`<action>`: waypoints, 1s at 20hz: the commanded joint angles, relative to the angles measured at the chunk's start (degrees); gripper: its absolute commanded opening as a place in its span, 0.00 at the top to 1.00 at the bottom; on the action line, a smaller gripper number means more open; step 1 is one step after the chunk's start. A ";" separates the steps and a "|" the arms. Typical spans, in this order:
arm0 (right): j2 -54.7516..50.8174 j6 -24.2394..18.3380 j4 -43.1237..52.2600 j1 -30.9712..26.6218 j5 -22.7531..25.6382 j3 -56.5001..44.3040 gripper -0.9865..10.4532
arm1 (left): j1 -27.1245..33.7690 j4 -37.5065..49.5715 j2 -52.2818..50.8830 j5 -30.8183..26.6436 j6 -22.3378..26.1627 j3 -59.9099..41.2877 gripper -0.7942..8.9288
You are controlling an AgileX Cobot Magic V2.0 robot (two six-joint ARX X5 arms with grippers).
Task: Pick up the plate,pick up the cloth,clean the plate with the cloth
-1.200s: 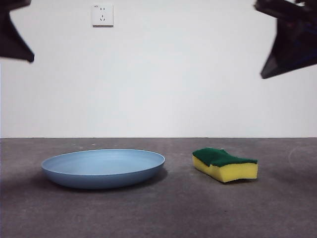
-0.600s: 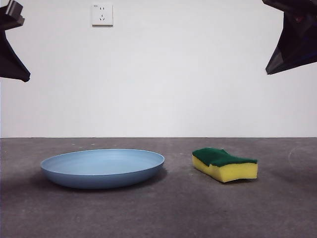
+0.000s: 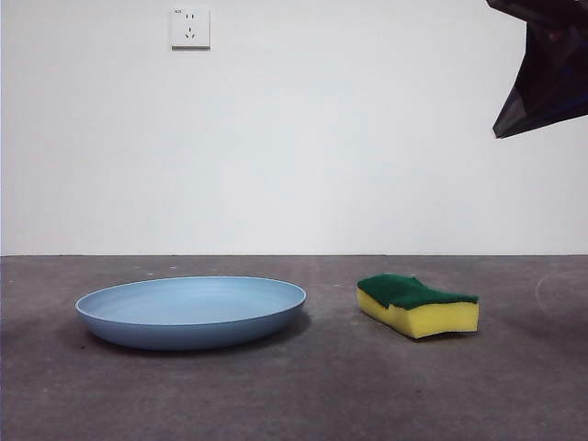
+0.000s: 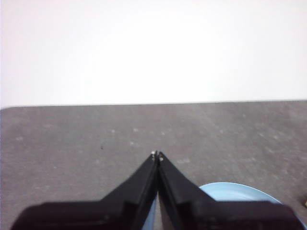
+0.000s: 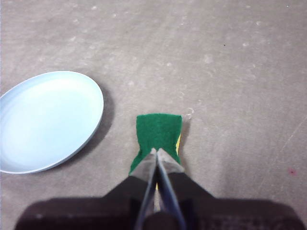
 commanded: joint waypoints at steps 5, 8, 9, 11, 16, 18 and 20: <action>0.02 -0.26 0.28 0.02 0.15 -0.42 0.91 | 10.29 0.52 -9.92 7.48 1.29 -11.52 0.92; 0.02 -0.28 0.28 0.02 0.15 -0.42 0.91 | 11.76 1.79 -13.88 7.50 0.81 -16.15 0.92; 0.02 -0.26 0.28 0.02 0.15 -0.42 0.91 | 11.89 1.84 -15.02 7.54 0.68 -17.33 0.92; 0.02 -0.26 0.28 0.02 0.15 -0.42 0.91 | 11.89 1.99 -15.41 7.52 0.68 -18.86 0.92; 0.02 -0.28 0.28 0.02 0.15 -0.42 0.91 | 12.92 -4.96 -15.39 7.15 0.74 -18.86 0.92; 0.02 -0.26 0.28 0.02 0.13 -0.42 0.91 | 12.87 -4.74 -15.39 7.17 0.74 -18.86 0.92; 0.02 -0.26 0.28 0.02 0.15 -0.42 0.91 | 12.87 -4.74 -15.39 7.15 0.74 -18.86 0.92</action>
